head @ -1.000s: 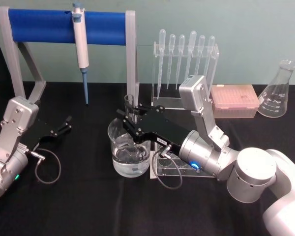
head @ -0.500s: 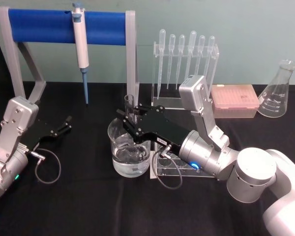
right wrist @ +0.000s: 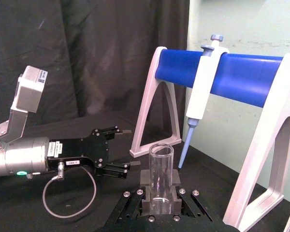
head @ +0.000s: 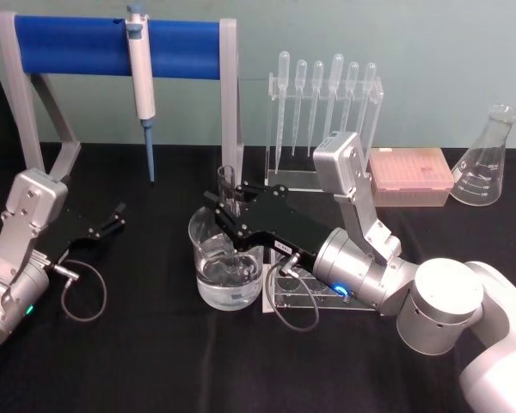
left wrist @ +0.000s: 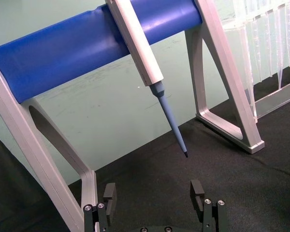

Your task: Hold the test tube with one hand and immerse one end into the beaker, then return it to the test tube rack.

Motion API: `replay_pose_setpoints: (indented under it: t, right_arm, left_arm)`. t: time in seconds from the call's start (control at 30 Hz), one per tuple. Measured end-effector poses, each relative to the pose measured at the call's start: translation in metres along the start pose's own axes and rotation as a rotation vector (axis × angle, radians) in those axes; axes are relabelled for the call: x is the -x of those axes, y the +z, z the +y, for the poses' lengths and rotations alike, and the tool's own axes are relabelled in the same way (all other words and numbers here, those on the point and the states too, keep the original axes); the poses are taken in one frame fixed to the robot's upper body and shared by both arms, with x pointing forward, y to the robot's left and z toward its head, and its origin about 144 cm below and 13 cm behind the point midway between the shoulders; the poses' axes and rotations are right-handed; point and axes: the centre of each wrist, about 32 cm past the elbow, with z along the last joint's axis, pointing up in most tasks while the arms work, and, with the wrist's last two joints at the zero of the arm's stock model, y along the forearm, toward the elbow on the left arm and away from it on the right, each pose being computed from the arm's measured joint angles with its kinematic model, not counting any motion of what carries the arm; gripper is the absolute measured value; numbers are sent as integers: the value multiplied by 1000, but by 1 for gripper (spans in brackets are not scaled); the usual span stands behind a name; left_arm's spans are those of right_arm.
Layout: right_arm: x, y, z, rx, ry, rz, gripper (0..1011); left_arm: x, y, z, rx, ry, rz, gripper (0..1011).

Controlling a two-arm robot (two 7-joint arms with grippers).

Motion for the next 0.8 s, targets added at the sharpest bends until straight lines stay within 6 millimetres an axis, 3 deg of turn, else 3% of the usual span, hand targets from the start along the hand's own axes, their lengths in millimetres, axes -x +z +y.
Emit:
replay_pose_setpoints:
  t: [0.8]
  right_arm:
    - [0,0,0,0,0,0,226]
  left_arm:
    - [0,0,0,0,0,0,1000]
